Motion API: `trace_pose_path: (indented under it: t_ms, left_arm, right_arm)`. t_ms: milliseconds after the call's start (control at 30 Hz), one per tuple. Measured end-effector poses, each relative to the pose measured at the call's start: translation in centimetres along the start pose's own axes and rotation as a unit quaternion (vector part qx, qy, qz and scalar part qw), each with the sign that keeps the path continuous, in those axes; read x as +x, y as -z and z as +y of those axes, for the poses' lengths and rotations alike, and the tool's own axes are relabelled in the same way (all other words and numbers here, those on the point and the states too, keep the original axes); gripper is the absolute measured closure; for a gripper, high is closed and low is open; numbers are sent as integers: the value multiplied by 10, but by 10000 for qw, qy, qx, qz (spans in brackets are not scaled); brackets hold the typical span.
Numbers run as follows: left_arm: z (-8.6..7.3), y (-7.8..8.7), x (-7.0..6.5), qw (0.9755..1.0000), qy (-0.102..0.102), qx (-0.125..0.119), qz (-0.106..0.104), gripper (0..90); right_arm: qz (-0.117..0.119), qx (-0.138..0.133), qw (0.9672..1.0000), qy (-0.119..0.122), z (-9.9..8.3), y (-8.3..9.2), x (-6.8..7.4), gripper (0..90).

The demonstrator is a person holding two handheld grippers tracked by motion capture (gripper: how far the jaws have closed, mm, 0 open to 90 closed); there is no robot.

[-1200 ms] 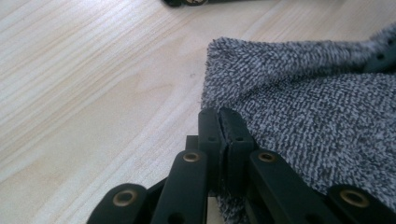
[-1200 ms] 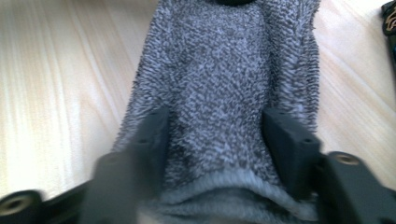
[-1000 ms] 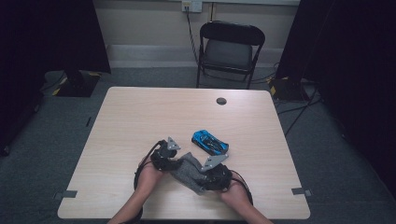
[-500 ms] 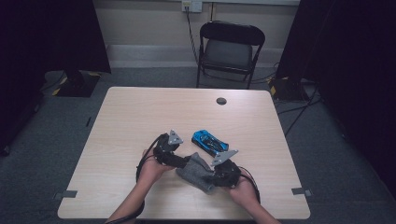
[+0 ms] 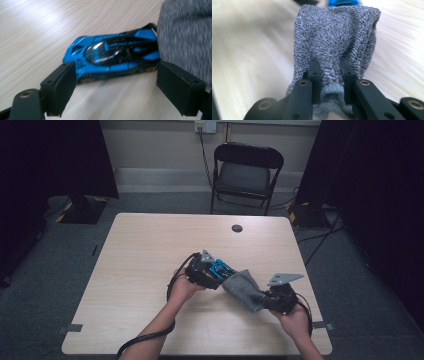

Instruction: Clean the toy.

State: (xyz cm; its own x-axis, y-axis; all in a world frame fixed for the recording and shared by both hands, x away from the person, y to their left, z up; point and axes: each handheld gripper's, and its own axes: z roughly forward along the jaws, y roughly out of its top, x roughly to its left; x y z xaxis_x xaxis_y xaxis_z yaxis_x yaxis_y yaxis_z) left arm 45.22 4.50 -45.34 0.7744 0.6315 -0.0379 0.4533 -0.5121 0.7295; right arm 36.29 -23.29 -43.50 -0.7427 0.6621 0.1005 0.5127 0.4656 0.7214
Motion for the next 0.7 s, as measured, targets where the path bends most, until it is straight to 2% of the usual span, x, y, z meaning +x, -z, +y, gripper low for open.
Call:
trace_pose_path:
  t_ms: [33, 67, 100, 133, 233, 333, 433, 600, 633, 700]
  left_arm:
    - [0, 0, 0, 10000, 0, 0, 0, 164]
    - [6, -10, 1, 10000, -13, 49, -1, 164]
    - [6, -10, 1, 10000, -13, 49, -1, 163]
    - [11, -17, 3, 10000, 53, 46, 57, 161]
    - [16, -27, 3, 9999, 79, 111, 22, 160]
    - [19, -38, 0, 9998, 42, 172, -71, 159]
    - [20, -45, -3, 9997, -18, 246, -8, 159]
    - [20, -47, 1, 9997, 50, 240, -53, 148]
    - [20, -47, 2, 9995, 77, 288, -85, 138]
    - [19, -49, 4, 9993, 57, 359, -99, 48]
  right_arm:
    - [0, 0, 10000, 0, 0, 0, 0, 760]
    - [-190, -25, 9996, -216, -6, 6, -11, 759]
    - [-190, -25, 9996, -216, -6, 6, -11, 759]
    - [-361, -12, 9986, -386, -13, 10, -22, 758]
    - [-561, 26, 9970, -527, -19, 12, -31, 757]
    - [-738, 99, 9958, -530, -21, 11, -38, 756]
    - [-719, 77, 9954, -628, -23, 8, -44, 754]
    - [-754, 142, 9952, -609, -23, 4, -46, 753]
    - [-732, 148, 9953, -619, -23, 4, -47, 752]
    - [-733, 143, 9953, -623, -24, 3, -47, 751]
